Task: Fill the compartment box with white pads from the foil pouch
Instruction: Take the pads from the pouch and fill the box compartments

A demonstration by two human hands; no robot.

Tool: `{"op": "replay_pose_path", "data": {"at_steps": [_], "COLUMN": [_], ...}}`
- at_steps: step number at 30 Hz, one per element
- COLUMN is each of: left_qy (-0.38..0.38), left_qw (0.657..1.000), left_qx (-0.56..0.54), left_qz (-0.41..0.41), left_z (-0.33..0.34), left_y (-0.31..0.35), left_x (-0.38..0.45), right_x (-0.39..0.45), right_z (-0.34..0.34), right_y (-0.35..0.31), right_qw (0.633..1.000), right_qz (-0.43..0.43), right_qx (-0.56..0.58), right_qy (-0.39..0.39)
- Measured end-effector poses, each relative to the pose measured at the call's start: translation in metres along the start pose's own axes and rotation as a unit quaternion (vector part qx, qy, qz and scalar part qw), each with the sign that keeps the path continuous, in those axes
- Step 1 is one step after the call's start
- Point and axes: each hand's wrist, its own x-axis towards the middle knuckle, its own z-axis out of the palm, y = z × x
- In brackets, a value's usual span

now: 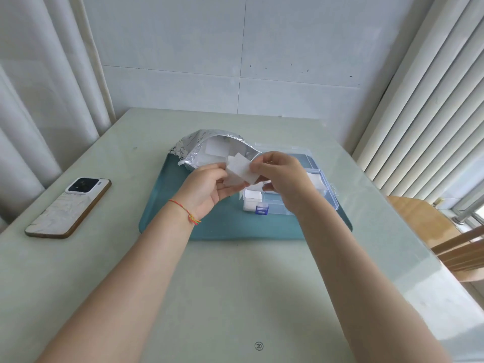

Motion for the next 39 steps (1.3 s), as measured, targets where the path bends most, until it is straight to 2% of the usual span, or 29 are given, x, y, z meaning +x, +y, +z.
{"op": "replay_pose_path", "data": {"at_steps": [4, 6, 9, 13, 17, 22, 27, 37, 39], "left_qy": [0.001, 0.006, 0.041, 0.164, 0.170, 0.164, 0.145, 0.138, 0.134], "left_qw": [0.997, 0.998, 0.999, 0.976, 0.957, 0.956, 0.965, 0.967, 0.970], "left_qx": [-0.072, -0.066, -0.013, 0.139, 0.234, 0.243, 0.217, 0.214, 0.204], "left_qz": [-0.014, -0.003, 0.031, 0.028, 0.020, 0.013, 0.001, 0.000, 0.000], "left_z": [0.000, 0.001, -0.001, -0.014, -0.015, -0.017, -0.017, -0.019, -0.019], "left_y": [0.005, 0.004, 0.000, -0.004, -0.008, -0.013, -0.016, -0.021, -0.020], "left_x": [-0.002, -0.003, -0.003, 0.000, 0.000, 0.002, 0.002, 0.005, 0.005], "right_x": [0.005, 0.007, 0.011, 0.024, 0.028, 0.030, 0.029, 0.018, 0.019], "right_z": [0.023, 0.032, 0.035, 0.023, 0.031, 0.043, 0.039, 0.038, 0.032], "right_y": [0.001, 0.003, 0.001, 0.002, 0.004, 0.005, 0.007, 0.005, 0.004], "right_qw": [0.998, 0.995, 0.990, 0.963, 0.912, 0.865, 0.858, 0.850, 0.863], "right_qz": [0.021, 0.021, 0.018, -0.009, 0.026, 0.049, 0.063, 0.007, -0.013], "right_qx": [-0.041, -0.067, -0.130, -0.237, -0.408, -0.499, -0.509, -0.525, -0.500], "right_qy": [0.051, 0.067, 0.061, 0.127, 0.036, 0.029, 0.026, 0.045, 0.063]}}
